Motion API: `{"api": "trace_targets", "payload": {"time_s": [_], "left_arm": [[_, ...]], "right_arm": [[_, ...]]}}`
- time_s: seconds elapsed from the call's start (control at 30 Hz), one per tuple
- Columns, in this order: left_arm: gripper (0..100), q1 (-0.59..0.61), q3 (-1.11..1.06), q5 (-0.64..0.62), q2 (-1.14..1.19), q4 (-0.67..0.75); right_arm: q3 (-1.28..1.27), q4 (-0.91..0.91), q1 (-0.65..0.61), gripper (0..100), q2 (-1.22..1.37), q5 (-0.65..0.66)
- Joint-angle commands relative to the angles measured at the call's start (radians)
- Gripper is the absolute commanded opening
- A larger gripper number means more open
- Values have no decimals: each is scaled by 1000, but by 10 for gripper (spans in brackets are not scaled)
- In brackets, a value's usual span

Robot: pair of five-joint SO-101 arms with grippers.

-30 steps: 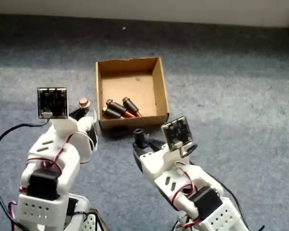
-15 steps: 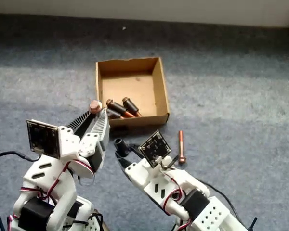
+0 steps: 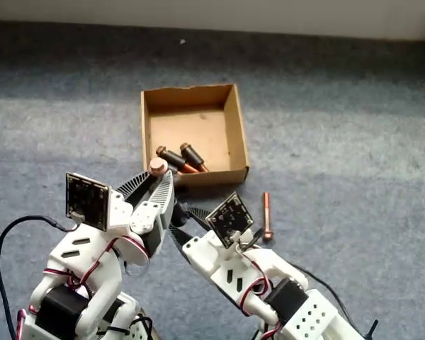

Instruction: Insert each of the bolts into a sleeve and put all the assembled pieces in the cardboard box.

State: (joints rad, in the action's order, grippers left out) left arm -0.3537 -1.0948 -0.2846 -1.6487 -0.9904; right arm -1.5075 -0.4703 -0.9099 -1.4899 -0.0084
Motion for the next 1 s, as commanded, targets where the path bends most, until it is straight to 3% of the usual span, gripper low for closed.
{"api": "trace_targets", "payload": {"time_s": [0.0, 0.4, 0.77, 0.97], "left_arm": [[5, -8, 5, 5, -7, 12], [5, -77, 15, -58, -8, -58], [10, -77, 13, -57, -5, -64], [178, -13, 13, -80, -7, -117]], "right_arm": [[15, 62, 5, 4, -18, 9], [16, 173, 58, 4, -18, 11], [22, 280, 12, 4, -18, 236], [22, 280, -5, 4, -18, 244]]}}
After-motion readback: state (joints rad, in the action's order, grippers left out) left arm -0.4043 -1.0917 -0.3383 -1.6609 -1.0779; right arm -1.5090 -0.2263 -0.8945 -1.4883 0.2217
